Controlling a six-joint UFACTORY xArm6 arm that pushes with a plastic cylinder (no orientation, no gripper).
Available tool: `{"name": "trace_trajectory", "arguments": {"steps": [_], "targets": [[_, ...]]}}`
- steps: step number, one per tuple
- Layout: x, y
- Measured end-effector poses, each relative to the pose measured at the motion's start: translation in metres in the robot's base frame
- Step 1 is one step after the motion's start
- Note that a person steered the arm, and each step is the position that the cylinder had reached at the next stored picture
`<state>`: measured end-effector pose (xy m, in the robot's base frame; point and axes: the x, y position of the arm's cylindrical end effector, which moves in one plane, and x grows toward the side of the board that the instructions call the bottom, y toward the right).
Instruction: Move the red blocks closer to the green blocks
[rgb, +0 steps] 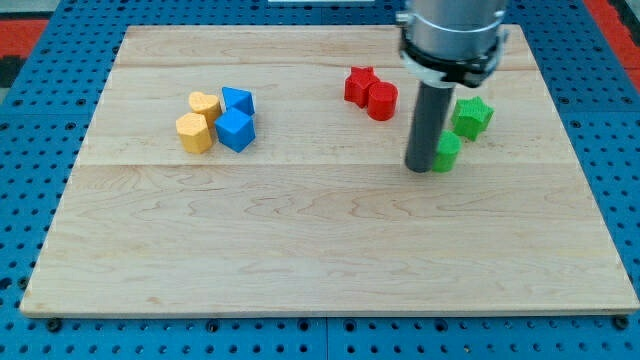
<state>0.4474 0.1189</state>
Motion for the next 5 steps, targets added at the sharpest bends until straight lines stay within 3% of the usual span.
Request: {"name": "trace_trajectory", "arguments": {"steps": [1,2,3,4,5], "targets": [[-0.028,0.012],[-0.028,0.021],[-0.029,-0.053],[-0.072,-0.089],[-0.140,-0.090]]}}
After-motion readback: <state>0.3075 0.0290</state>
